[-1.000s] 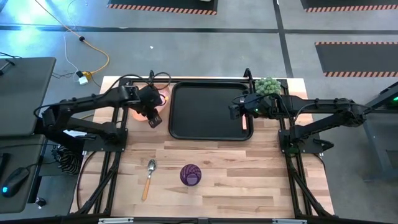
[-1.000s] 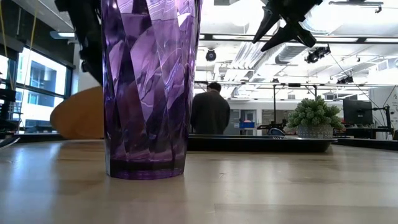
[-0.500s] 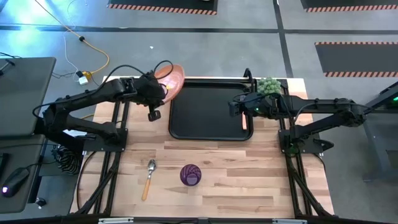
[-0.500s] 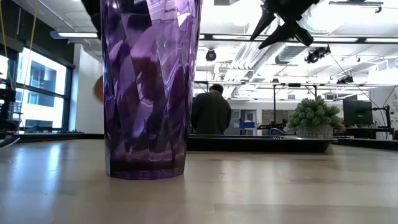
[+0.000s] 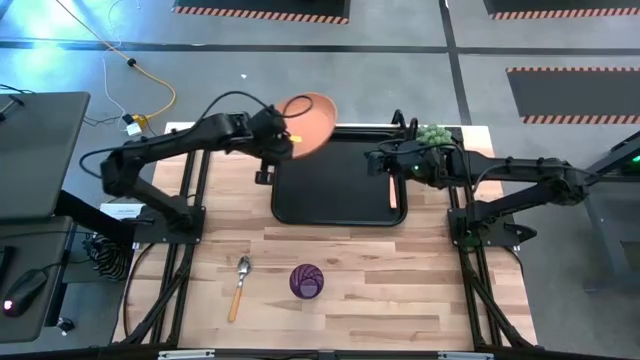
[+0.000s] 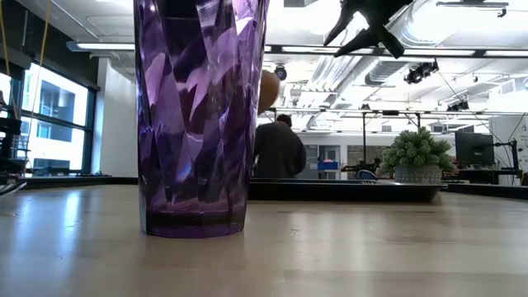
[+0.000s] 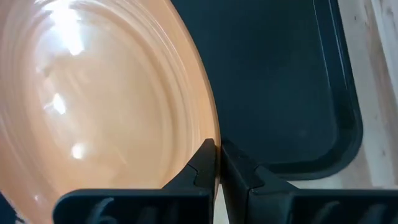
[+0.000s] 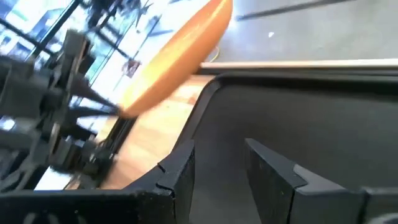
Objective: Pick and place plate/cup/fork/spoon on tray
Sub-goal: Put the orange plate on the black serving tray
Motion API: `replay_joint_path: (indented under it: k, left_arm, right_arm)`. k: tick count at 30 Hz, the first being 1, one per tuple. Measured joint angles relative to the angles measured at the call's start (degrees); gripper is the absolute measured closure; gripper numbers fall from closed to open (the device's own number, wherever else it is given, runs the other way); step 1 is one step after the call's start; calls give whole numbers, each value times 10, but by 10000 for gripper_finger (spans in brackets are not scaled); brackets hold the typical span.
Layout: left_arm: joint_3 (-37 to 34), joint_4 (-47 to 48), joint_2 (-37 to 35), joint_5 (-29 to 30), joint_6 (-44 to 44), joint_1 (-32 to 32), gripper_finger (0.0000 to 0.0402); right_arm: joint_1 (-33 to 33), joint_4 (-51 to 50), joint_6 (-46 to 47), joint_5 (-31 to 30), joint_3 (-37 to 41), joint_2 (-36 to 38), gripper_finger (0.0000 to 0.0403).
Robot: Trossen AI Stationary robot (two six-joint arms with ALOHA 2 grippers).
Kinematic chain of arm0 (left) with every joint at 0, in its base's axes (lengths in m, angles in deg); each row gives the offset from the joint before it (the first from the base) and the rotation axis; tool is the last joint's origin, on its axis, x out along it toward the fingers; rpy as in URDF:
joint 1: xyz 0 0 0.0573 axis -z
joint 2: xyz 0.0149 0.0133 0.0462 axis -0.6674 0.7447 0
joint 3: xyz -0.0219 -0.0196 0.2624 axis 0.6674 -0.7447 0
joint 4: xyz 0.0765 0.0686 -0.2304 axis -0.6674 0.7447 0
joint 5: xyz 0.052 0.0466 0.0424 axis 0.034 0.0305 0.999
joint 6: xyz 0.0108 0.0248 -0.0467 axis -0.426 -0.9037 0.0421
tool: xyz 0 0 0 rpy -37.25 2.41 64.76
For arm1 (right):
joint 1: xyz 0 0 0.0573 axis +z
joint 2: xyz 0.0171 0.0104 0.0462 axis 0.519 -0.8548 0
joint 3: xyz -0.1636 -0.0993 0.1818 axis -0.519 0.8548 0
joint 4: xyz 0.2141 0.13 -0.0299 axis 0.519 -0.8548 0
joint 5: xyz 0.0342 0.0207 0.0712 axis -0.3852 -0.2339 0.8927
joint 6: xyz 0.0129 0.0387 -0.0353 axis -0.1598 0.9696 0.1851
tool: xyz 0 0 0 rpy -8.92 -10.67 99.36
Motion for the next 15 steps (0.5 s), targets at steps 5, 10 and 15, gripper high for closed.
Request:
replay_joint_path:
  k: [5, 10, 15]
  left_arm:
    - [37, 1, 60, 18, -35, 28, 401]
    - [67, -1, 109, 32, -53, 56, 401]
    - [87, -2, 154, 32, -87, 83, 401]
  right_arm:
    - [-19, 5, 15, -60, 0, 0, 273]
    - [-41, 6, 17, -70, 0, 0, 273]
    - [-51, 6, 26, -66, 0, 0, 273]
